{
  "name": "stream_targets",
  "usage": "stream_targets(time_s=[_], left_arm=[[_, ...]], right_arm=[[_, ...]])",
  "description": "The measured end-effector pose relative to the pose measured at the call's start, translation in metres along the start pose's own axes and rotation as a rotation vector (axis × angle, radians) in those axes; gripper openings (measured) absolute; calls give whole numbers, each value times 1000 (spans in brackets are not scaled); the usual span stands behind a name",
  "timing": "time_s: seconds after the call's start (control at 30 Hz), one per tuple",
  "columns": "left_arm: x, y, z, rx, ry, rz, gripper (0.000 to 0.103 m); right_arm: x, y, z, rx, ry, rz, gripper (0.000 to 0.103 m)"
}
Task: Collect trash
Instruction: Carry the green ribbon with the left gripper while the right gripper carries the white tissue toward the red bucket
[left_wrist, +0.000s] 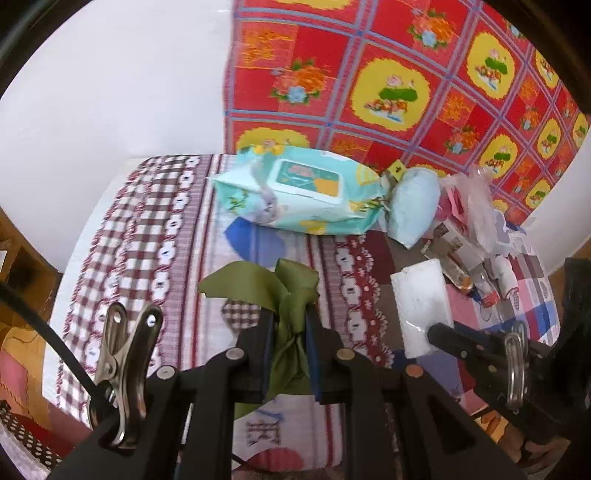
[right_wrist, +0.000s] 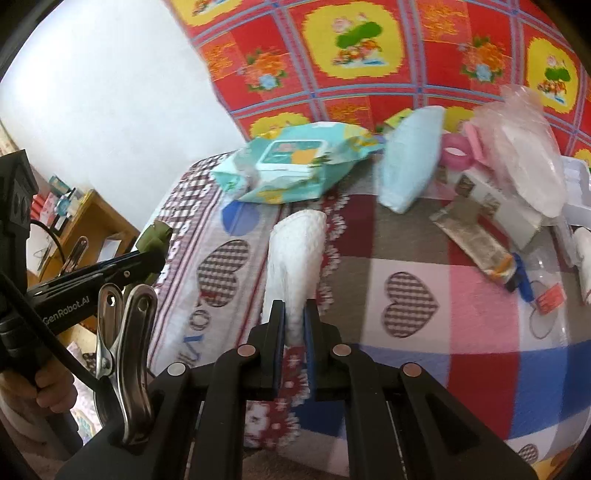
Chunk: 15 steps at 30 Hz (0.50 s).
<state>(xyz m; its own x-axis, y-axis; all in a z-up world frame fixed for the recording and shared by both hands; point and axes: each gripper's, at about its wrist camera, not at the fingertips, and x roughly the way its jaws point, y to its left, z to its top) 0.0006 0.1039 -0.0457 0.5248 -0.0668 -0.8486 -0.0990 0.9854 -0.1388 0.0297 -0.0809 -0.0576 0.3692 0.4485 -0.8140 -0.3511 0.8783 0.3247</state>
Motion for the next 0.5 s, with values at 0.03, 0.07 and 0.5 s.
stream_targets(time_s=[0.03,0.07,0.5], left_arm=[[-3,4,-1,-3,-2,3,16],[-6,10,-3,-4,-2,6,16],[-46,84,-23,-55,-26,43,16]], right_arm=[[0,5,-1,-4,1,3,11],[0,10,-1,-8,1,5,11],[6,87,-11,-58,-6,19,11]])
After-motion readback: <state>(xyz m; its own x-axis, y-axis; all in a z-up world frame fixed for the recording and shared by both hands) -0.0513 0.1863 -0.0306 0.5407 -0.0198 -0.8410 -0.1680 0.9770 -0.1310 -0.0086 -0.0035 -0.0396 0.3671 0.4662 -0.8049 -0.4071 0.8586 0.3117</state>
